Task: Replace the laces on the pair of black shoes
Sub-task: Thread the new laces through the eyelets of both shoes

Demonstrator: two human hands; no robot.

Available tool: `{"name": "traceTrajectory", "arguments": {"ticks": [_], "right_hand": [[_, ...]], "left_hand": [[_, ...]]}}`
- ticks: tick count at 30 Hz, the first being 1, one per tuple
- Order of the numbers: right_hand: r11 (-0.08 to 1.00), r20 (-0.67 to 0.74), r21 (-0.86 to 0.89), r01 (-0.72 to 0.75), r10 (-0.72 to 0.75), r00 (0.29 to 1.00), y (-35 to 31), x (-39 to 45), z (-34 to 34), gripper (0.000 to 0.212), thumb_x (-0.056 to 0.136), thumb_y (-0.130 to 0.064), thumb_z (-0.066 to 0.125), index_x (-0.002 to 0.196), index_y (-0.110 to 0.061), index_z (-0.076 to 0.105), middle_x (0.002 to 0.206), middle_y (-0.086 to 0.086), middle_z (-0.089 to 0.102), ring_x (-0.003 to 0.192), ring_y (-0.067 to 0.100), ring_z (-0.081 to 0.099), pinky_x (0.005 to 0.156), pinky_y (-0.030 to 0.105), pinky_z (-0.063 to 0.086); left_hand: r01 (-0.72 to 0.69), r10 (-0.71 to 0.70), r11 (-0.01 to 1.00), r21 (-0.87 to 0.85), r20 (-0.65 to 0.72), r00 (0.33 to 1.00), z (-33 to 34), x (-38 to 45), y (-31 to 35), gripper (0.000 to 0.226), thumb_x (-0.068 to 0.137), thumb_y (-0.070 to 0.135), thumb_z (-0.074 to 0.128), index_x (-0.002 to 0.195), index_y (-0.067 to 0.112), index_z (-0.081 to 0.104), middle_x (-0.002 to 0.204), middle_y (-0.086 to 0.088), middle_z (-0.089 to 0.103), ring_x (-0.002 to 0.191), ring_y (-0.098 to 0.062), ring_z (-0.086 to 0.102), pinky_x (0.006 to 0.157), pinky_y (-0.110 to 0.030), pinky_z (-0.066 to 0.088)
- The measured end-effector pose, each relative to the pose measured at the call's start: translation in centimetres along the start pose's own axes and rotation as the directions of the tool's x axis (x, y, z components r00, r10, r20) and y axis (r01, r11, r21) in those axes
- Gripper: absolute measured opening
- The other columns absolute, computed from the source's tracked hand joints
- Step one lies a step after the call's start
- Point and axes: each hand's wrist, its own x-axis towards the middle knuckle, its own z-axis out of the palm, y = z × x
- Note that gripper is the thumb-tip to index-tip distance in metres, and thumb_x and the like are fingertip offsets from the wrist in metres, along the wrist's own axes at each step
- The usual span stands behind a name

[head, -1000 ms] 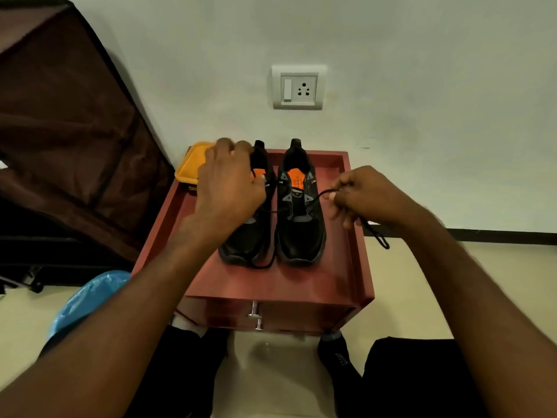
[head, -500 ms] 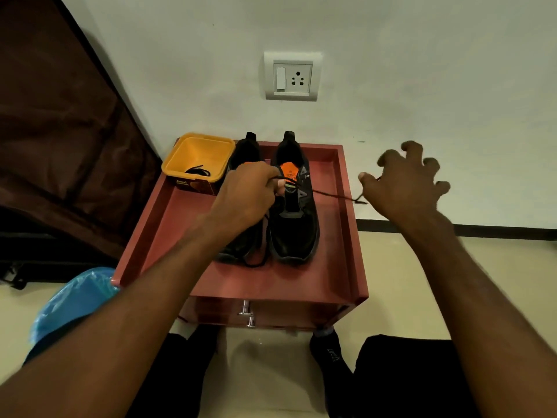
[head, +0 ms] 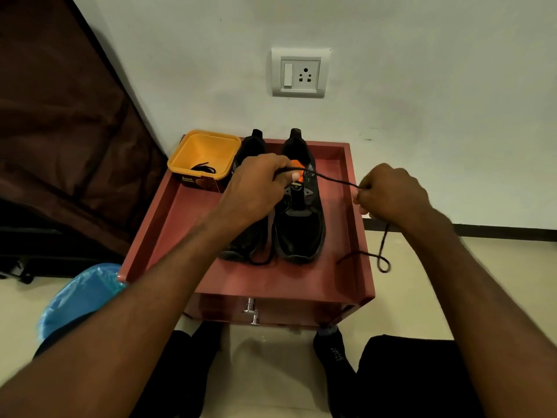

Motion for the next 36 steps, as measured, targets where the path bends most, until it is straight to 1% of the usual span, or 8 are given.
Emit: {"name": "traceTrajectory", "arguments": {"ticks": [2, 5, 13, 17, 21, 26, 31, 36], "right_hand": [[0.988, 0.089, -0.157, 0.007, 0.007, 0.996, -0.1, -0.1, 1.0, 0.040, 0.090, -0.021, 0.068, 0.129, -0.011, 0.065, 0.121, 0.013, 0.066, 0.107, 0.033, 0.065, 0.092, 0.045, 0.055], [0.972, 0.110, 0.087, 0.217, -0.226, 0.968, -2.1, -0.4, 1.8, 0.068, 0.087, -0.014, 0.072, 0.150, -0.016, 0.046, 0.149, 0.011, 0.047, 0.135, 0.030, 0.049, 0.107, 0.041, 0.046], [0.956, 0.065, 0.140, 0.257, -0.268, 0.961, -5.0, 0.3, 5.9, 0.037, 0.085, -0.036, 0.082, 0.105, -0.021, 0.054, 0.100, -0.001, 0.064, 0.088, 0.018, 0.065, 0.068, 0.033, 0.056], [0.966, 0.087, 0.199, 0.164, -0.184, 0.979, -4.2, 0.8, 6.2, 0.036, 0.084, -0.035, 0.085, 0.102, -0.017, 0.059, 0.093, 0.001, 0.067, 0.086, 0.019, 0.066, 0.078, 0.040, 0.059], [0.958, 0.048, 0.228, 0.176, -0.191, 0.980, -3.6, 1.1, 6.3, 0.020, 0.090, -0.031, 0.080, 0.092, -0.016, 0.067, 0.083, -0.001, 0.068, 0.079, 0.016, 0.068, 0.075, 0.036, 0.058], [0.965, 0.055, 0.211, 0.159, -0.174, 0.983, -2.9, 1.8, 6.6, 0.015, 0.095, -0.018, 0.073, 0.083, -0.011, 0.074, 0.083, 0.006, 0.074, 0.083, 0.021, 0.071, 0.078, 0.034, 0.056], [0.965, 0.069, 0.235, 0.120, -0.140, 0.988, -2.6, 2.0, 6.4, 0.013, 0.096, -0.009, 0.067, 0.087, -0.004, 0.075, 0.082, 0.010, 0.076, 0.083, 0.022, 0.073, 0.070, 0.029, 0.055], [0.947, 0.216, 0.321, -0.025, -0.048, 0.975, -2.4, 1.9, 4.9, 0.018, 0.096, -0.011, 0.059, 0.087, -0.004, 0.073, 0.066, 0.005, 0.074, 0.062, 0.021, 0.073, 0.062, 0.032, 0.060]], "left_hand": [[0.028, -0.031, 0.998, 0.053, 0.046, 0.998, 0.1, 0.0, -0.3, 0.028, 0.099, 0.009, 0.065, 0.127, 0.014, 0.067, 0.104, 0.002, 0.068, 0.096, -0.012, 0.063, 0.084, -0.031, 0.055], [0.063, -0.085, 0.978, 0.199, 0.103, 0.991, 0.5, -0.1, -1.2, 0.049, 0.092, -0.008, 0.061, 0.138, 0.011, 0.059, 0.120, -0.006, 0.067, 0.112, -0.023, 0.063, 0.093, -0.044, 0.056], [0.157, -0.249, 0.913, 0.376, 0.212, 0.945, 3.6, -1.1, -1.9, 0.037, 0.100, 0.020, 0.065, 0.134, 0.012, 0.054, 0.122, -0.012, 0.066, 0.110, -0.033, 0.065, 0.088, -0.046, 0.056], [0.164, -0.223, 0.910, 0.380, 0.116, 0.968, 4.2, -1.8, -1.9, 0.017, 0.099, 0.024, 0.066, 0.111, 0.012, 0.064, 0.101, -0.009, 0.068, 0.095, -0.030, 0.066, 0.076, -0.043, 0.055], [0.245, -0.265, 0.947, 0.209, 0.077, 0.961, 4.2, -1.6, -2.1, 0.018, 0.097, 0.024, 0.066, 0.081, 0.019, 0.059, 0.079, 0.000, 0.065, 0.078, -0.022, 0.064, 0.063, -0.034, 0.046], [0.455, -0.440, 0.888, -0.065, 0.162, 0.883, 3.7, -0.9, -2.5, 0.021, 0.099, 0.014, 0.056, 0.078, 0.012, 0.051, 0.081, -0.005, 0.076, 0.067, -0.014, 0.064, 0.062, -0.041, 0.050], [0.577, -0.520, 0.764, -0.290, 0.253, 0.816, 3.0, -1.0, -2.2, 0.016, 0.102, 0.008, 0.049, 0.086, 0.009, 0.051, 0.088, -0.013, 0.078, 0.091, -0.025, 0.073, 0.085, -0.048, 0.057], [0.436, -0.441, 0.897, 0.071, 0.209, 0.873, 1.1, -0.8, -2.1, 0.041, 0.101, 0.036, 0.062, 0.071, 0.009, 0.069, 0.061, -0.001, 0.072, 0.064, -0.018, 0.072, 0.079, -0.036, 0.060]]}}
